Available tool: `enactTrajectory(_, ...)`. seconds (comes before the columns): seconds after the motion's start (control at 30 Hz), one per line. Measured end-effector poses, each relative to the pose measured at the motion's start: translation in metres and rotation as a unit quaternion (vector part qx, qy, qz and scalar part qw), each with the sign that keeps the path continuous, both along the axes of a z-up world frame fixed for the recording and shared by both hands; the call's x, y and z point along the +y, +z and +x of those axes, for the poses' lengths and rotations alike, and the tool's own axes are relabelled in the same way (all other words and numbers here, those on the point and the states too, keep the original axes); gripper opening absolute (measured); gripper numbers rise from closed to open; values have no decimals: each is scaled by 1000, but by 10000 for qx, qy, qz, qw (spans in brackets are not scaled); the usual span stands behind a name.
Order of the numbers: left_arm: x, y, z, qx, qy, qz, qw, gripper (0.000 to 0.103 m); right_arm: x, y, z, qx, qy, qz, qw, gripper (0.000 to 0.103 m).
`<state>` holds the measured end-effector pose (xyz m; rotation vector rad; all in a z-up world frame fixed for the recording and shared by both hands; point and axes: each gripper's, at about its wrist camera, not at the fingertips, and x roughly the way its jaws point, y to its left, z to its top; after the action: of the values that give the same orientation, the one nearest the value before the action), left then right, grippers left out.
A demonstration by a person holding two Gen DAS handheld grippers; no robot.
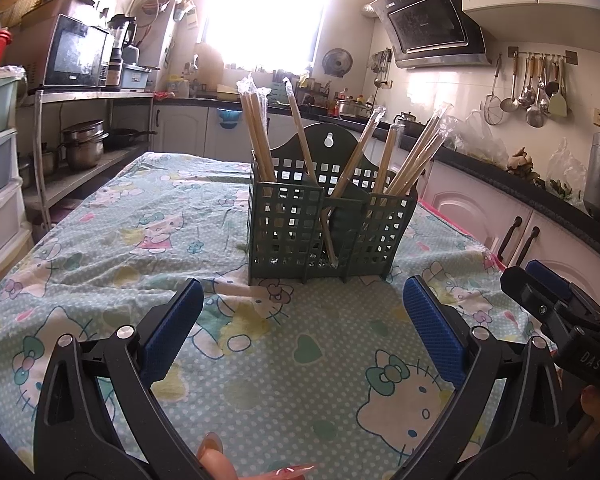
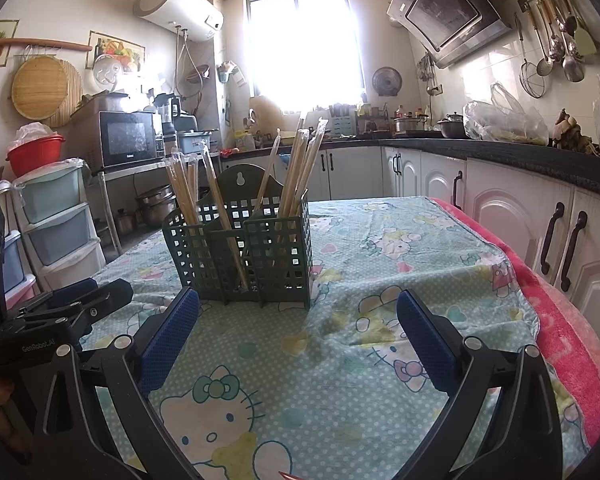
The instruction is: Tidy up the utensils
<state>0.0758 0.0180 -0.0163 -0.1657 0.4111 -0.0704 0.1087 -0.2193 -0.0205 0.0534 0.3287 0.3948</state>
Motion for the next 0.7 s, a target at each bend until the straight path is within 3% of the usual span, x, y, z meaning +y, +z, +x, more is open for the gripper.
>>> enactTrajectory(0.23,0,-5,8,173,-60,-75,9998,92,-2,-1,0,21,-52,19,10000,96)
enactTrajectory(0.5,6,-4,11,420,218,-137,9988,92,-16,2,13,297,-377,105,9988,96)
enactTrajectory(0.63,39,-4,26,857,563,-210,9945,92,-41,7,48,844,-753,-45,9936,96)
enactTrajectory(0.7,70,-5,42,1222,975,-150,9876,92,-58,3,80,1404,-1099,-329,9834,96)
